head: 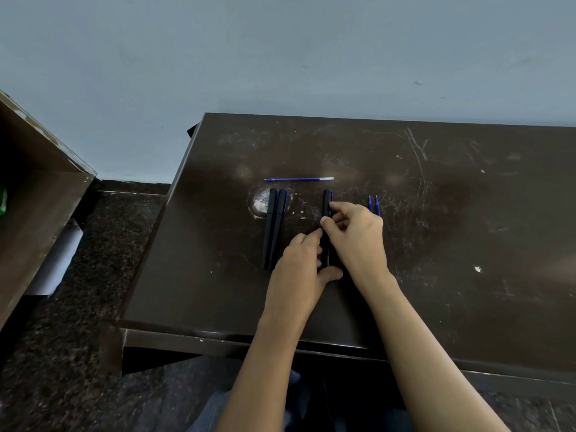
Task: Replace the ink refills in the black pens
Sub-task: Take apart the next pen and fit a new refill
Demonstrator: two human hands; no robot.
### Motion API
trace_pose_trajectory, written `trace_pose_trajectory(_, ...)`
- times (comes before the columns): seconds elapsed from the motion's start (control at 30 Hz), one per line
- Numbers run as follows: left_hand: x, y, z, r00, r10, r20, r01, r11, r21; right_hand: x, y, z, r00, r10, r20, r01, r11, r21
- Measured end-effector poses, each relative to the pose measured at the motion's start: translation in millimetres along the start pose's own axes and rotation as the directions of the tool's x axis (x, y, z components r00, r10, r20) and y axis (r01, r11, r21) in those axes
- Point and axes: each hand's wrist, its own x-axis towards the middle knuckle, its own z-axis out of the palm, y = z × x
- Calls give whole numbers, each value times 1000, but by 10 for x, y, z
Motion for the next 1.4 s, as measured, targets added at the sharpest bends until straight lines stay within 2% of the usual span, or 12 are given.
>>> trace_pose_trajectory(0.1,4,7,-21,1000,-8,-19,8,1000,-20,0,-2,-8,1000,-5,-11,5,1000,7)
trace_pose_trajectory(0.2,11,6,-69,982,-28,-185,20,999,-45,-6,-19,-26,998,-28,-55,29,999,25)
trace_pose_trajectory(0.3,-2,-24,-146,906,-104,-411,116,993,3,-11,-53,-58,994,-42,-103,50,996,74)
trace_pose_trajectory(0.4,-30,-63,-194,852,-199,-484,249,968,41,-23,-84,-73,993,-48,-111,60,992,108)
trace_pose_trajectory(0.7,-67,-50,-209,843,-296,-449,378,920,102,-37,-84,-62,994,-58,-88,68,991,115)
trace_pose_trajectory(0.97,-68,-37,-209,855,-293,-428,409,888,209,-37,-86,-61,995,-63,-78,72,991,112)
trace_pose_trajectory(1.07,-68,-16,-197,846,-280,-453,404,893,201,-35,-82,-62,996,-57,-68,65,990,123)
trace_pose_trajectory(1.2,-54,-25,-204,839,-262,-477,338,938,80,-38,-100,-58,999,-12,-48,21,981,193)
trace_pose_trajectory(1.4,27,-21,-150,918,-161,-363,119,983,-137,-12,-127,-105,977,189,95,-211,887,410)
